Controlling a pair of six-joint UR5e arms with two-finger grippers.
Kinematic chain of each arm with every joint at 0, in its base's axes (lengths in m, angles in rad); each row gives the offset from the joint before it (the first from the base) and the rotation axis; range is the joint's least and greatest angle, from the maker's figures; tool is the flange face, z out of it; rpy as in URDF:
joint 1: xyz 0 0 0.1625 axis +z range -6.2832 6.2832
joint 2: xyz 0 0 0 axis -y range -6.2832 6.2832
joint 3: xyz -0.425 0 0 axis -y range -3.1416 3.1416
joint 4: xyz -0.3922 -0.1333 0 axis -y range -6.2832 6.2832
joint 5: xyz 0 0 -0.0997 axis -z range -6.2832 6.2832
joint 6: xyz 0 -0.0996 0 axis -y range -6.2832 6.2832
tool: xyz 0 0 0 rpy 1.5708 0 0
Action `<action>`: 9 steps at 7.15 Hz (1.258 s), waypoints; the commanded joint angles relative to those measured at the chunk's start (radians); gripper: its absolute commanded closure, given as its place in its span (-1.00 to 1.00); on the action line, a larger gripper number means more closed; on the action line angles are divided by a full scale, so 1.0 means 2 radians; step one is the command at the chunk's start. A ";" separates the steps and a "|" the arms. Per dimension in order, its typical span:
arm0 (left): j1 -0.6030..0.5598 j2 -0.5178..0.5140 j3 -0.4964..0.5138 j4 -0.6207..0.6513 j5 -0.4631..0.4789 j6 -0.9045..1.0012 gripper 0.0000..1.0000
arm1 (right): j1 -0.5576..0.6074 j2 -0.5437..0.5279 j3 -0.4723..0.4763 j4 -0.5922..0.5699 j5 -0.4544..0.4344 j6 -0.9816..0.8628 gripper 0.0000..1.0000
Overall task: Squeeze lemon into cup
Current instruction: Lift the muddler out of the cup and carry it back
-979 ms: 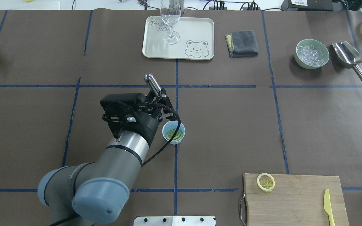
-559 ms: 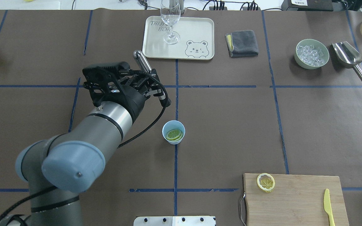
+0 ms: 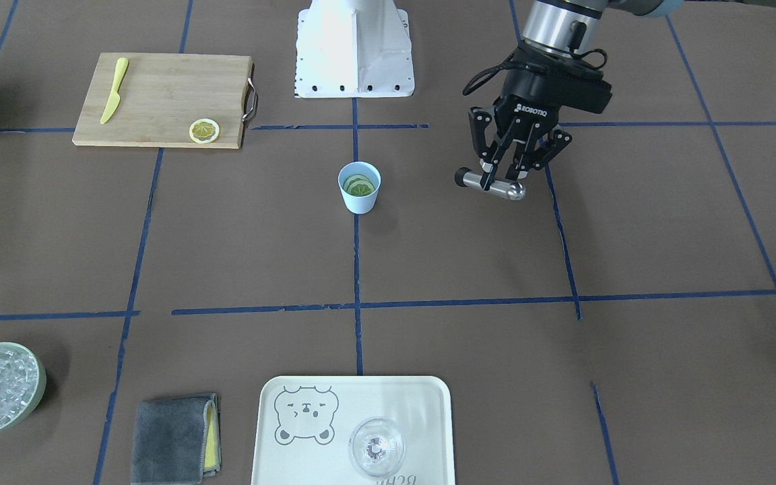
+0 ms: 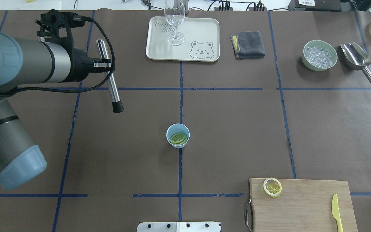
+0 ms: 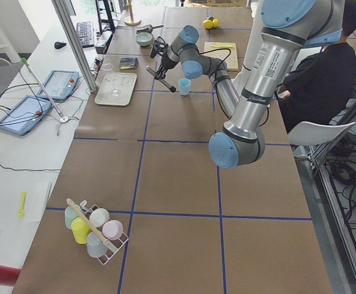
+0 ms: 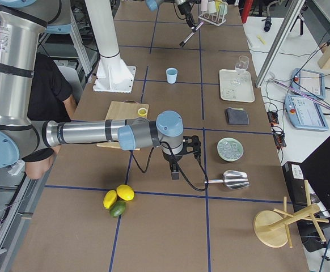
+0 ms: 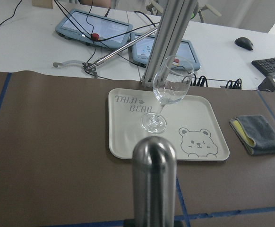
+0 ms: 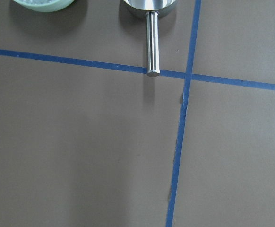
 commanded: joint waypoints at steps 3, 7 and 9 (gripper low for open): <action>-0.069 0.018 0.019 0.186 -0.126 0.177 1.00 | 0.013 0.040 -0.012 -0.096 -0.004 -0.070 -1.00; -0.122 0.094 0.122 0.194 -0.277 0.208 1.00 | 0.022 0.072 -0.013 -0.143 0.004 -0.093 -1.00; -0.119 0.099 0.184 0.187 -0.276 0.220 1.00 | 0.023 0.071 -0.012 -0.142 0.004 -0.090 -1.00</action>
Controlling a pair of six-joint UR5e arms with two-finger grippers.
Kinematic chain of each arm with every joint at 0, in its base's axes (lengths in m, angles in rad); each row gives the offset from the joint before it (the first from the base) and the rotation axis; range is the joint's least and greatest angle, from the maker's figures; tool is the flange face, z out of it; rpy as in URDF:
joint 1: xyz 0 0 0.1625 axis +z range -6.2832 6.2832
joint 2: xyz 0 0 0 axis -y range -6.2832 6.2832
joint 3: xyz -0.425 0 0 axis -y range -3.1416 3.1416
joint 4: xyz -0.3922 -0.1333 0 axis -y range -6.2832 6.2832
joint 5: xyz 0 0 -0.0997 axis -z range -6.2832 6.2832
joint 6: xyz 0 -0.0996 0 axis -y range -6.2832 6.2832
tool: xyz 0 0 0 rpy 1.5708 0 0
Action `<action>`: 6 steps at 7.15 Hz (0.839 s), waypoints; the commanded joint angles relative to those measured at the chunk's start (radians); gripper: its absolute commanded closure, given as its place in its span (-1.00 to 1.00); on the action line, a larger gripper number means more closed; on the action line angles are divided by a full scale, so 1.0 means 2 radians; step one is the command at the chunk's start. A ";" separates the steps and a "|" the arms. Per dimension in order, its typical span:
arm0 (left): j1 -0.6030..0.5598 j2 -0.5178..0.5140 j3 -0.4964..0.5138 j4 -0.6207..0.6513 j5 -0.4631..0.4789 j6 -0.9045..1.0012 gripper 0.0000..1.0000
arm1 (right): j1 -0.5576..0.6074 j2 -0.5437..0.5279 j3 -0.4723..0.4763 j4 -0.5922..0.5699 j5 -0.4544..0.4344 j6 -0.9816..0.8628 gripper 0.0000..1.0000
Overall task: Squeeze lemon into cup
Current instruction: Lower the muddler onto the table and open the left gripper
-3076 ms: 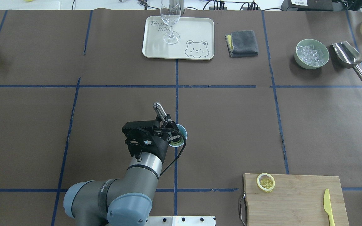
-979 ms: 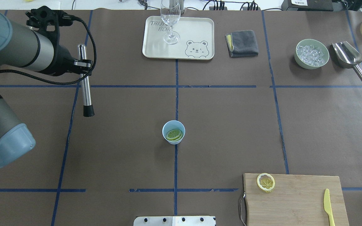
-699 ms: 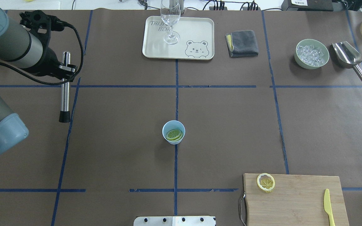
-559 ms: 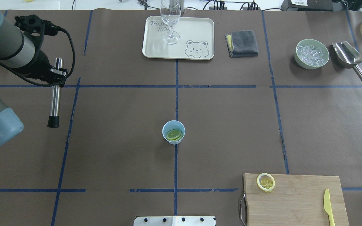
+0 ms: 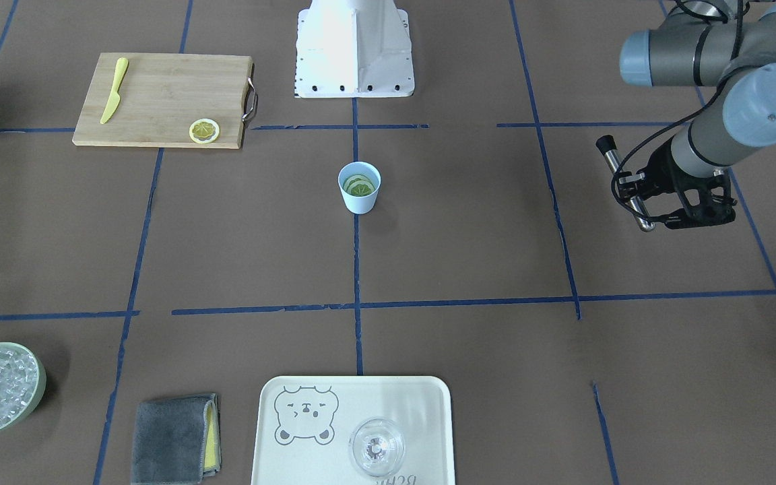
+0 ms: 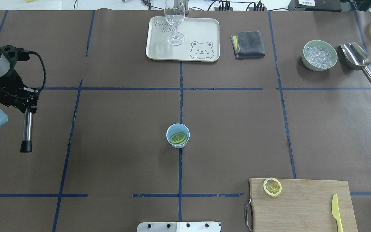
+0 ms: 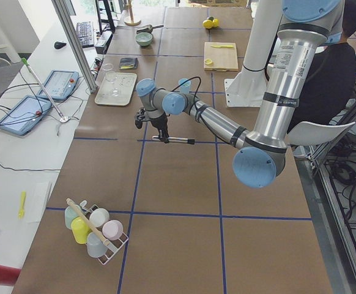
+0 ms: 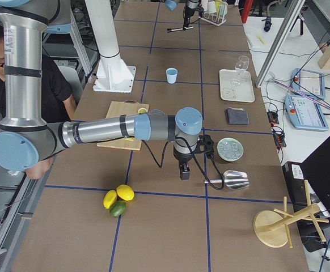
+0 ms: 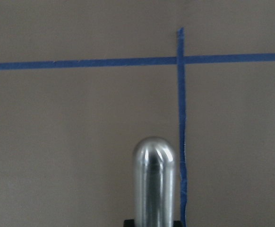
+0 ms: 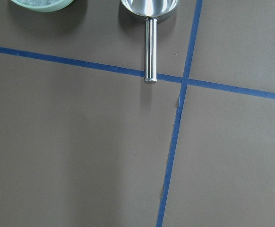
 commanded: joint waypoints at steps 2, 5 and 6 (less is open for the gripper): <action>0.003 0.004 0.087 -0.060 -0.001 0.011 1.00 | 0.002 0.000 0.000 0.000 0.000 0.003 -1.00; 0.005 0.002 0.112 -0.100 -0.002 0.007 1.00 | 0.002 0.000 0.000 0.000 -0.001 0.004 -1.00; 0.005 0.002 0.113 -0.107 -0.002 0.007 -0.98 | 0.002 0.001 0.000 0.000 -0.001 0.005 -1.00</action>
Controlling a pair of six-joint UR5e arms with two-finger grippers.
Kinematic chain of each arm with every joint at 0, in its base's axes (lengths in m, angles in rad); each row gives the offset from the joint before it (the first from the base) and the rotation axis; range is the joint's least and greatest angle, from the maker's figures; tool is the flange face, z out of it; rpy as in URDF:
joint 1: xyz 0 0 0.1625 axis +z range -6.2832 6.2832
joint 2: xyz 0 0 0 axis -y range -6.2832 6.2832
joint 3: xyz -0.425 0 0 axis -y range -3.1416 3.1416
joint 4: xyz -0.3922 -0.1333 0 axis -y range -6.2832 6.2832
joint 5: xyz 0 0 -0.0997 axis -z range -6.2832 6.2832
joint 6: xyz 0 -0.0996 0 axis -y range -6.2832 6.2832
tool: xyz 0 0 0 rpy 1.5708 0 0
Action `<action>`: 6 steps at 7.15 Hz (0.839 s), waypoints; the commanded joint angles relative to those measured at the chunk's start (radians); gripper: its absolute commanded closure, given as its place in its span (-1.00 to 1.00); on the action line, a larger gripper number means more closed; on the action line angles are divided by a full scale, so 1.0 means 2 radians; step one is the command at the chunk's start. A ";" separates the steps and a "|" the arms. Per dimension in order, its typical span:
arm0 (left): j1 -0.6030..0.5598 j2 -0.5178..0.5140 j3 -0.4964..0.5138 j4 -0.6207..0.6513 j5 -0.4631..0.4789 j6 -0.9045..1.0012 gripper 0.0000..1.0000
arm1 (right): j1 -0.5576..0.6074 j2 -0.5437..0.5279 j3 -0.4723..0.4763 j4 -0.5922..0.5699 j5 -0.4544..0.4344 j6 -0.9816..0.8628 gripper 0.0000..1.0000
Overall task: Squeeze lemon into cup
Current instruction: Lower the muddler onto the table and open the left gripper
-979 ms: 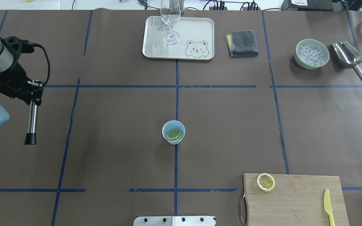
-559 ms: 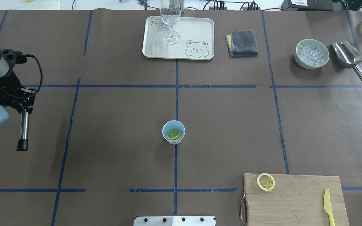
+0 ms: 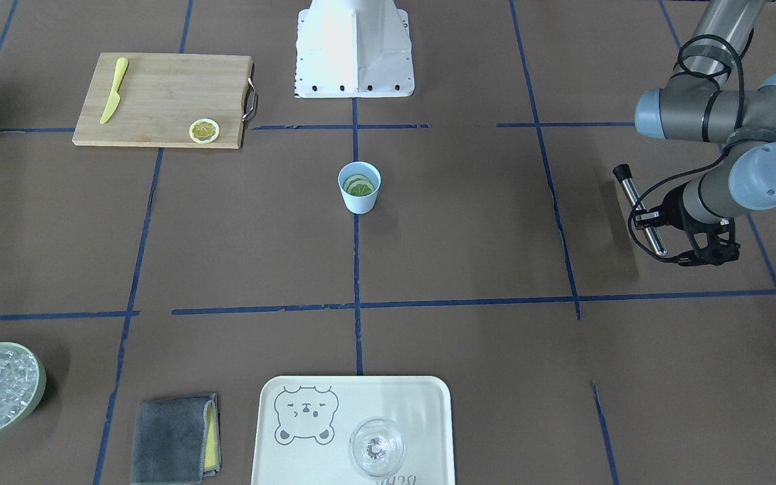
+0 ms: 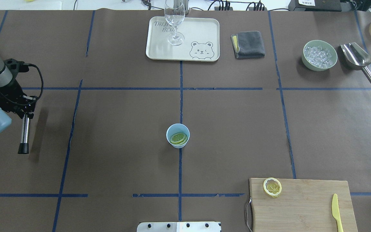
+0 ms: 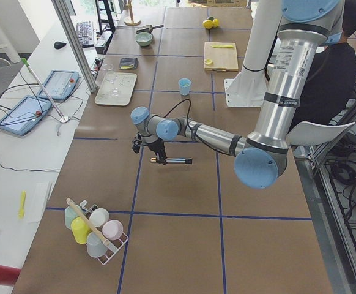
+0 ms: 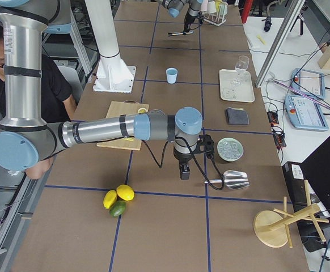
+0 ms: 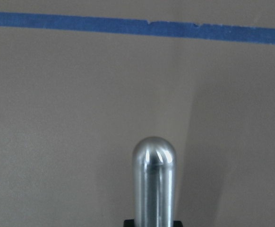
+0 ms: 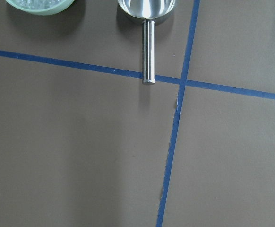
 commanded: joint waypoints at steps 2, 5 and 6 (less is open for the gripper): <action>-0.001 0.000 -0.004 -0.009 0.000 -0.003 -1.00 | 0.001 0.001 0.000 0.000 0.000 0.002 -1.00; -0.035 -0.006 -0.048 -0.010 0.002 0.005 -1.00 | 0.003 -0.004 0.000 0.000 0.006 0.002 -1.00; -0.068 -0.006 -0.065 -0.008 0.003 0.036 -1.00 | 0.006 -0.004 -0.001 0.000 0.011 0.003 -1.00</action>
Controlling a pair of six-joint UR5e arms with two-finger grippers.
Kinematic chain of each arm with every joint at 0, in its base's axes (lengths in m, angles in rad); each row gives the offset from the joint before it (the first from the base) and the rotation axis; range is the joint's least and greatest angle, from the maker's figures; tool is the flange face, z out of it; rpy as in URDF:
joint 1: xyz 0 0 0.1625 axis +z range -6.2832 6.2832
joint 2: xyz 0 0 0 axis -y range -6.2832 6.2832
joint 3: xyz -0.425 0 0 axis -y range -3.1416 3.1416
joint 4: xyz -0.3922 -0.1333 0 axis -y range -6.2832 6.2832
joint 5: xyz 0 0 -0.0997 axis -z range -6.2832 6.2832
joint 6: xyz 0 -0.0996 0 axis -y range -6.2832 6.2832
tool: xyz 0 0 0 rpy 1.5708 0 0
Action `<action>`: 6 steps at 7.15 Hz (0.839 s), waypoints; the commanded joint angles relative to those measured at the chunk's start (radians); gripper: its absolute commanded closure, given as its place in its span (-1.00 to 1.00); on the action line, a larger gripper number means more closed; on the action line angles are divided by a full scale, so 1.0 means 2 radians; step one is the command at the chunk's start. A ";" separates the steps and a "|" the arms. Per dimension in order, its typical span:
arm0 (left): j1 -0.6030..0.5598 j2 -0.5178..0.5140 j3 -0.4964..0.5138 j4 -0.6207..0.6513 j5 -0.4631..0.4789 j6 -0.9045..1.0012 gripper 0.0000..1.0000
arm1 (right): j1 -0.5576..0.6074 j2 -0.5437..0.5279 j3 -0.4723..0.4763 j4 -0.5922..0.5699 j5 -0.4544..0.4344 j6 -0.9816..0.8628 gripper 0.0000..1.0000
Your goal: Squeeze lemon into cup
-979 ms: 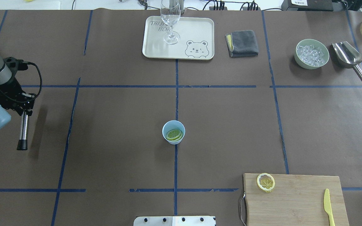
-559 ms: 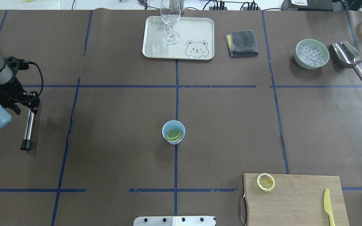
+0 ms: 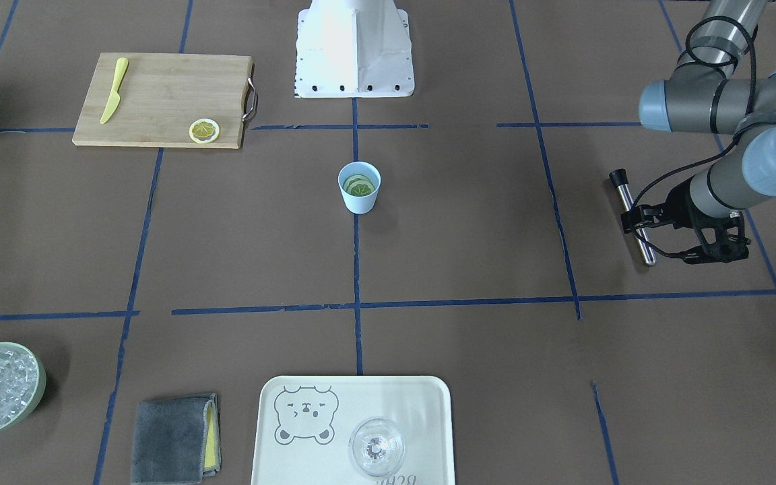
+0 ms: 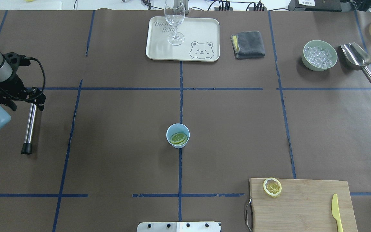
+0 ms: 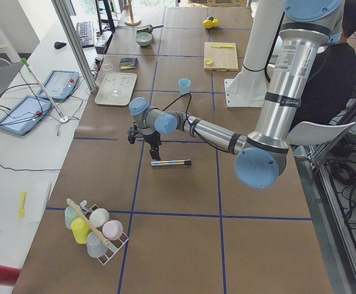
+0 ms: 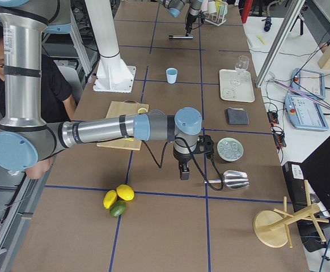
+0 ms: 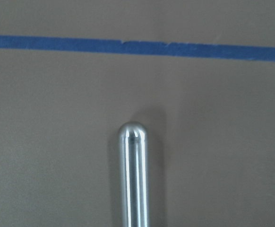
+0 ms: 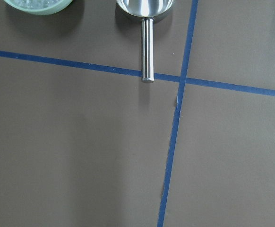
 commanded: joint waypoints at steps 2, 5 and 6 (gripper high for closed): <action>-0.108 0.011 -0.022 0.005 0.002 0.141 -1.00 | 0.005 0.005 0.001 0.002 0.005 0.001 -1.00; -0.226 0.071 -0.014 0.003 0.002 0.314 -1.00 | 0.008 0.003 -0.001 0.001 0.002 0.001 -1.00; -0.243 0.095 -0.014 0.003 0.002 0.337 -1.00 | 0.008 -0.002 -0.012 0.001 0.002 0.001 -1.00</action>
